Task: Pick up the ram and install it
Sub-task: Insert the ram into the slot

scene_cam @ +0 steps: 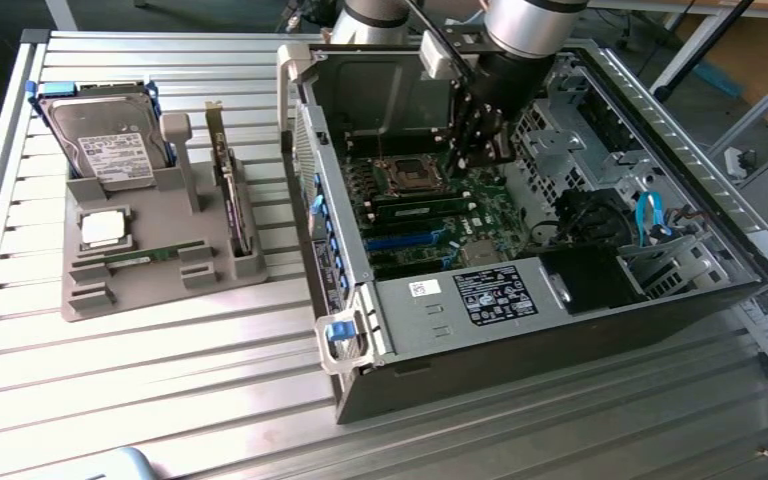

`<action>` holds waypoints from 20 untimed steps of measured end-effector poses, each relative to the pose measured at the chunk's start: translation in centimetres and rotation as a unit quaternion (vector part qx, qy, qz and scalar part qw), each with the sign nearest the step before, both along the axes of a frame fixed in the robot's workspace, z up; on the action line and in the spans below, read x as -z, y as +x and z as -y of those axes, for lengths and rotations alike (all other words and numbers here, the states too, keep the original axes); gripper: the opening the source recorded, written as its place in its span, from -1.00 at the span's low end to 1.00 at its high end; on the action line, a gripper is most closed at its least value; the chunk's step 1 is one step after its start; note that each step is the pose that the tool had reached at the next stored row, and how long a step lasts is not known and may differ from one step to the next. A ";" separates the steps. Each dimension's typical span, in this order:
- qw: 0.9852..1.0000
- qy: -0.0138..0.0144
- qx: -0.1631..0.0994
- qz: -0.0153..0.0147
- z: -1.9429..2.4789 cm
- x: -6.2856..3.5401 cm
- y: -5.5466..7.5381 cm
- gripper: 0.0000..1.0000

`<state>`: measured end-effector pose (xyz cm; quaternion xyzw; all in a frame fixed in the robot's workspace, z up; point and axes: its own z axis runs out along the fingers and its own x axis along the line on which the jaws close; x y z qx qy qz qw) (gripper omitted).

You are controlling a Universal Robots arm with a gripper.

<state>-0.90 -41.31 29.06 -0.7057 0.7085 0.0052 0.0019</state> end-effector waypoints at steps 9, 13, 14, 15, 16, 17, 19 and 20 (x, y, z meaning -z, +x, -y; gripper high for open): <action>1.000 0.000 0.000 0.000 0.00 -0.84 0.0 -0.62; 1.000 0.000 0.000 0.000 0.00 -1.27 0.0 -0.62; 1.000 0.000 0.000 0.000 0.00 -1.35 0.0 -0.62; 1.000 0.000 0.000 0.000 0.00 -1.43 0.0 -0.62; 1.000 0.000 0.000 0.000 0.00 -1.51 0.0 -0.62; 1.000 0.000 0.000 0.000 0.00 -1.59 0.0 -0.62; 1.000 0.000 0.000 0.000 0.00 -1.71 0.0 -0.62; 1.000 0.000 0.000 0.000 0.00 -1.75 0.0 -0.62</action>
